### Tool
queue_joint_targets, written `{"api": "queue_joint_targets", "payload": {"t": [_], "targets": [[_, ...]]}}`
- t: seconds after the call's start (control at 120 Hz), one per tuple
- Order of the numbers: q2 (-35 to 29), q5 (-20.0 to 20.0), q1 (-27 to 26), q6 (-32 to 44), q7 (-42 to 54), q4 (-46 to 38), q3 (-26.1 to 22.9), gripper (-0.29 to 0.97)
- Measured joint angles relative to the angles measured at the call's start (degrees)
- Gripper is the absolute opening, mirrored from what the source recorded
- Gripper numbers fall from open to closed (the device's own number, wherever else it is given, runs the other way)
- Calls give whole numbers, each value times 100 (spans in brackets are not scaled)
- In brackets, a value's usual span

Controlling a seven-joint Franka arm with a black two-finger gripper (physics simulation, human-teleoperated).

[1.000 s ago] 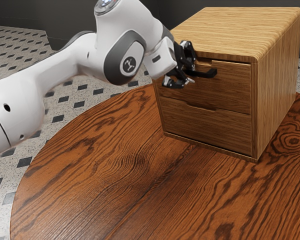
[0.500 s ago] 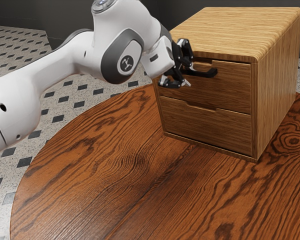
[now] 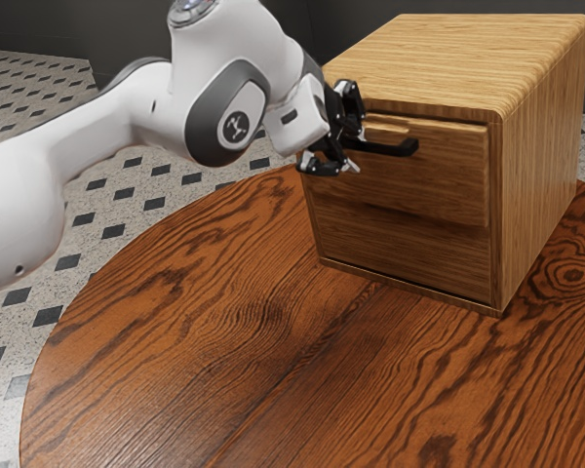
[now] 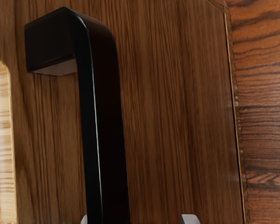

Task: Pull the drawer handle with one arm to open the drawer

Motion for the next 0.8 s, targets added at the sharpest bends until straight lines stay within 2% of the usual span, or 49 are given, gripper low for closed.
{"api": "queue_joint_targets", "payload": {"t": [0.225,0.358,0.617,0.8], "targets": [[-120,4,-2,19,-4,-232,52,21],[-239,-16,-5,14,-5,-363,89,10],[-503,-47,-24,1,-9,-612,176,3],[-800,-85,-20,-2,-19,-886,200,7]]}}
